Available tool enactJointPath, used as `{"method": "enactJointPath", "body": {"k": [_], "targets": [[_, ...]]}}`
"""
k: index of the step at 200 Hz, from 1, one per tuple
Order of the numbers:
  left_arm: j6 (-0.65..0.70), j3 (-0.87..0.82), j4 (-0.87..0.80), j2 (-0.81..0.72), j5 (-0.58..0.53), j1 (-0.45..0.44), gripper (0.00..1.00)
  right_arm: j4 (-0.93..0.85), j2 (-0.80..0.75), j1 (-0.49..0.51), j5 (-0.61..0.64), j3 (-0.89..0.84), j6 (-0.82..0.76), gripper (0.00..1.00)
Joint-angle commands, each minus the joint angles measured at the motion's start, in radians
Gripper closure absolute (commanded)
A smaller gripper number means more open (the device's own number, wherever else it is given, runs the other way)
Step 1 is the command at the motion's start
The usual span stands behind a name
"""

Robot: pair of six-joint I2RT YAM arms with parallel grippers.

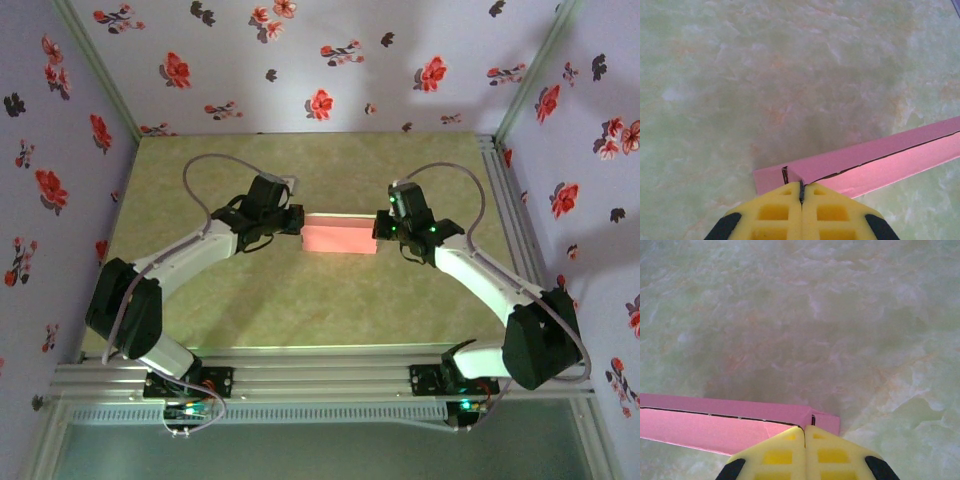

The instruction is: Fold the paper box

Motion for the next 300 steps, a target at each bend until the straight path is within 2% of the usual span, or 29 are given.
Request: {"method": "enactJointPath", "body": {"k": [1,72,125,166,201,223,246,300], "targets": [[0.040,-0.036,-0.088,0.002,-0.063,0.003,1.00,-0.055,0.001,0.002,0.037,-0.029,-0.012,0.94],[0.081,-0.082,-0.071,-0.009,-0.082,0.003,1.00,-0.030,-0.024,0.002,0.049,-0.071,-0.026,0.90],[0.080,-0.147,0.006,-0.044,-0.085,0.003,1.00,-0.009,-0.046,0.002,0.051,-0.096,-0.022,0.87],[0.100,-0.134,0.000,-0.030,-0.084,-0.002,1.00,-0.046,-0.083,-0.007,0.026,-0.085,-0.029,0.71],[0.110,-0.108,-0.010,-0.004,-0.084,-0.011,1.00,-0.088,-0.165,-0.035,-0.113,-0.073,-0.056,0.53],[0.113,-0.096,-0.012,0.005,-0.084,-0.017,1.00,-0.106,-0.175,-0.052,-0.159,-0.038,-0.052,0.45],[0.113,-0.090,-0.015,0.010,-0.084,-0.020,1.00,-0.083,-0.149,-0.062,-0.191,0.009,-0.031,0.42],[0.111,-0.075,-0.024,0.015,-0.086,-0.031,1.00,-0.008,-0.090,-0.063,-0.231,0.042,0.012,0.42]]}}
